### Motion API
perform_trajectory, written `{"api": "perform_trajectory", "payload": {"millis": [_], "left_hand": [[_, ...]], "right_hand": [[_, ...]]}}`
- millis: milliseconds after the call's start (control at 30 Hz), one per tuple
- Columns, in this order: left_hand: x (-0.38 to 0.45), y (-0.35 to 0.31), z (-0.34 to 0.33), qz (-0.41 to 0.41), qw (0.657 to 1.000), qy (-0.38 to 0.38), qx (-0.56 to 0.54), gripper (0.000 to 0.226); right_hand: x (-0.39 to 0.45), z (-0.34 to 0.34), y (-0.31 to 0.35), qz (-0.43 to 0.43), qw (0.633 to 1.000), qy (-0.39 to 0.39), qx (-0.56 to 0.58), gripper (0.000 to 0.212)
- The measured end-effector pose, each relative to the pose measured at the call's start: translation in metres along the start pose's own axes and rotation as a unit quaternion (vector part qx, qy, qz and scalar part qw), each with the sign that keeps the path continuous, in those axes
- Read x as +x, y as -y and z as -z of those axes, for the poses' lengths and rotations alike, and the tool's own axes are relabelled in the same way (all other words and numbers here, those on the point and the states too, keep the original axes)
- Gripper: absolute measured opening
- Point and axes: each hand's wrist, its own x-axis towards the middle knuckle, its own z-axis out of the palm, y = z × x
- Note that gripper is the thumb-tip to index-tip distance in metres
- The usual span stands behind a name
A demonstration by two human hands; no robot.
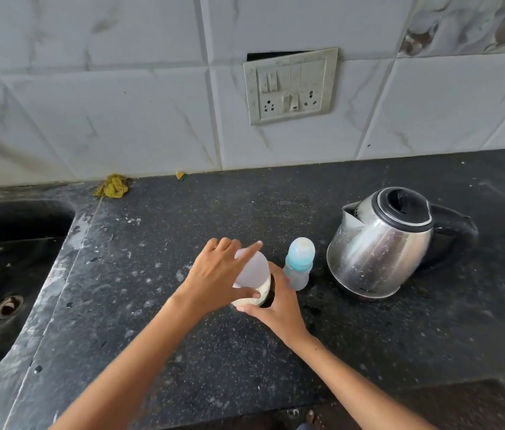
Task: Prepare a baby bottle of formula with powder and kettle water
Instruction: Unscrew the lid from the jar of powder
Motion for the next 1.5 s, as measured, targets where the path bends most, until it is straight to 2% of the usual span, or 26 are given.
{"api": "perform_trajectory", "payload": {"millis": [100, 200, 300, 433, 600, 700, 800, 900, 1000, 1067, 1133, 1233, 1367, 1500], "left_hand": [[0.006, 0.008, -0.002, -0.096, 0.986, 0.002, 0.136, 0.086], [0.01, 0.013, -0.01, -0.158, 0.97, -0.013, 0.185, 0.087], [0.015, 0.014, -0.014, -0.172, 0.967, -0.029, 0.184, 0.083], [0.014, 0.007, -0.02, -0.15, 0.974, -0.034, 0.166, 0.08], [0.012, -0.002, -0.017, -0.09, 0.985, -0.034, 0.145, 0.076], [0.011, -0.016, -0.006, 0.018, 0.995, 0.004, 0.101, 0.075], [0.011, -0.033, 0.005, 0.147, 0.983, 0.077, 0.078, 0.071], [0.015, -0.039, 0.017, 0.205, 0.971, 0.103, 0.071, 0.066], [0.017, -0.037, 0.027, 0.251, 0.958, 0.135, 0.039, 0.084], [0.015, -0.029, 0.028, 0.221, 0.963, 0.156, 0.012, 0.097], [0.011, -0.017, 0.029, 0.116, 0.97, 0.201, -0.076, 0.099], [0.01, 0.004, 0.028, 0.017, 0.944, 0.26, -0.201, 0.091], [0.012, 0.013, 0.02, -0.005, 0.95, 0.216, -0.227, 0.077], [0.006, 0.006, 0.016, 0.023, 0.975, 0.146, -0.169, 0.063]], "right_hand": [[0.0, -0.001, 0.002, 0.012, 1.0, 0.0, -0.007, 0.086], [-0.001, -0.004, -0.002, 0.013, 1.0, -0.005, -0.006, 0.088], [-0.002, -0.004, -0.002, 0.013, 1.0, -0.015, 0.002, 0.086], [-0.001, -0.002, -0.003, 0.02, 1.0, -0.014, -0.003, 0.086], [-0.001, -0.004, -0.003, 0.022, 0.999, -0.021, -0.011, 0.086], [-0.003, -0.014, -0.004, 0.011, 0.999, -0.04, -0.028, 0.091], [-0.004, -0.022, -0.006, 0.021, 0.997, -0.05, -0.061, 0.09], [-0.002, -0.022, -0.008, 0.02, 0.996, -0.042, -0.079, 0.095], [-0.001, -0.022, -0.009, 0.012, 0.996, -0.038, -0.083, 0.095], [-0.001, -0.021, -0.008, 0.008, 0.996, -0.047, -0.08, 0.095], [-0.002, -0.021, -0.007, 0.009, 0.996, -0.051, -0.076, 0.097], [-0.002, -0.02, -0.006, 0.003, 0.997, -0.046, -0.067, 0.098], [-0.002, -0.02, -0.006, -0.006, 0.996, -0.045, -0.075, 0.1], [-0.003, -0.019, -0.003, -0.006, 0.996, -0.043, -0.073, 0.097]]}}
